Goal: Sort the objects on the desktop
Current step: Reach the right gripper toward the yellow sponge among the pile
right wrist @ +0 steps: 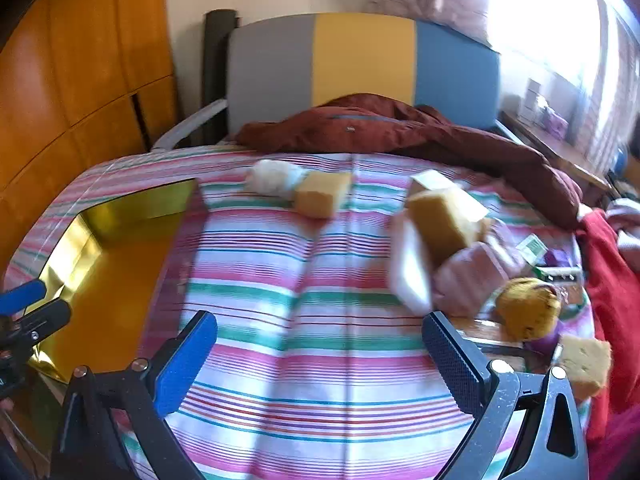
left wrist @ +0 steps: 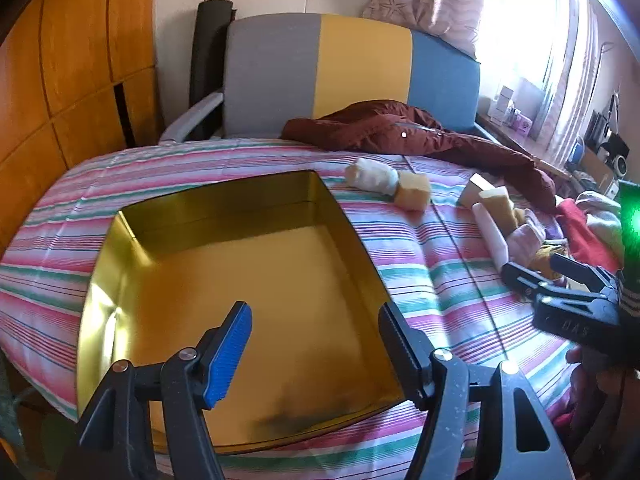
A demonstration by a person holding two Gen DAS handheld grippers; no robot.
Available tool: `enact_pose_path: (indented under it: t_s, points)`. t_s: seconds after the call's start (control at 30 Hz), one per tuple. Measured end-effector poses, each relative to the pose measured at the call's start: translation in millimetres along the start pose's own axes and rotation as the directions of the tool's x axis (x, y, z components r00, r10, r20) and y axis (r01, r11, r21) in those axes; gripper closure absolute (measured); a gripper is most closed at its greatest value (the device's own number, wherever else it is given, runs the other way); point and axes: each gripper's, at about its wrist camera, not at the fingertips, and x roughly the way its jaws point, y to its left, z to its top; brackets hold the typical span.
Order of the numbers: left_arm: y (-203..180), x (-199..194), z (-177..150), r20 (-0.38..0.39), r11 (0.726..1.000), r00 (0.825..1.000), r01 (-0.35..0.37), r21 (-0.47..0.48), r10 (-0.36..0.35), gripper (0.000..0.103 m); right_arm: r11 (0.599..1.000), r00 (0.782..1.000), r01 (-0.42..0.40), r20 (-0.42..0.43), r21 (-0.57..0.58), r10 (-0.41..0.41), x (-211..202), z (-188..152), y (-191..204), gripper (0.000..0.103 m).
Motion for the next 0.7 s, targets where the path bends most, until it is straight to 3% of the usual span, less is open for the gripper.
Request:
enact_pose_path:
  t_s: [0.37, 0.47, 0.7]
  points:
    - [-20.5, 15.0, 7.6, -0.075, 0.993, 0.99, 0.118, -0.015, -0.119, 0.036, 0.964, 0.994, 0.111, -0.007, 0.241, -0.113, -20.8, 4.1, -118.9, 0.0]
    - [-34.1, 17.9, 11.4, -0.094, 0.984, 0.98, 0.179, 0.004, -0.178, 0.036, 0.938, 0.988, 0.153, -0.027, 0.312, -0.152, -23.5, -1.1, -152.0, 0.0]
    - [-75.6, 32.9, 27.8, -0.151, 0.963, 0.954, 0.268, 0.028, -0.261, 0.036, 0.914, 0.989, 0.145, -0.044, 0.378, -0.139, -17.8, -0.7, -193.3, 0.0]
